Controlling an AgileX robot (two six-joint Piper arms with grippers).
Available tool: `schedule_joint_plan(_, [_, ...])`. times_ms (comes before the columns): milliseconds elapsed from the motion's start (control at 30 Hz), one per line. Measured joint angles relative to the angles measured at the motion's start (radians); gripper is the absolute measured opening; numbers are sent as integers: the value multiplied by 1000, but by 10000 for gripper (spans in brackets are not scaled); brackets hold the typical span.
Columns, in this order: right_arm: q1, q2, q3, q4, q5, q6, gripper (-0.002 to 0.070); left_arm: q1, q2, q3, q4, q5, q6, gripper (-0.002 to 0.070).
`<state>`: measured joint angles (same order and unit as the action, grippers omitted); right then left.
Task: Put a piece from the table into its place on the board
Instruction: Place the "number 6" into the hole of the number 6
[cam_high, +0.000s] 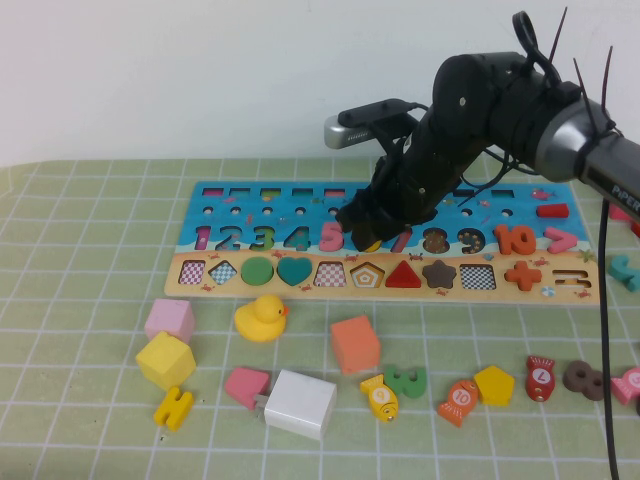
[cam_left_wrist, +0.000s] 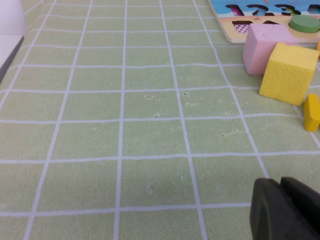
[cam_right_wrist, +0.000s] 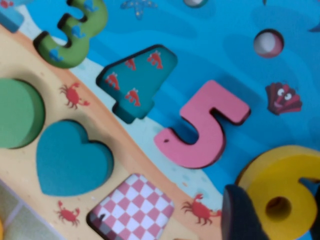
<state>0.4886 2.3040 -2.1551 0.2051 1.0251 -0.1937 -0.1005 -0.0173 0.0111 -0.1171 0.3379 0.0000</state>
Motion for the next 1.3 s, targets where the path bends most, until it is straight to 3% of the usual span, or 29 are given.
schedule_joint_plan(567, [0, 4, 0, 2, 0, -14, 298, 0, 0, 0, 0, 0, 0, -2])
schedule_joint_plan(867, [0, 4, -16, 6, 20, -15, 402, 0, 0, 0, 0, 0, 0, -2])
schedule_joint_plan(1100, [0, 6, -152, -21, 110, -17, 414, 0, 0, 0, 0, 0, 0, -2])
schedule_joint_plan(1200, [0, 4, -211, -58, 151, -17, 368, 0, 0, 0, 0, 0, 0, -2])
schedule_joint_plan(1300, [0, 4, -226, -71, 185, -17, 199, 0, 0, 0, 0, 0, 0, -2])
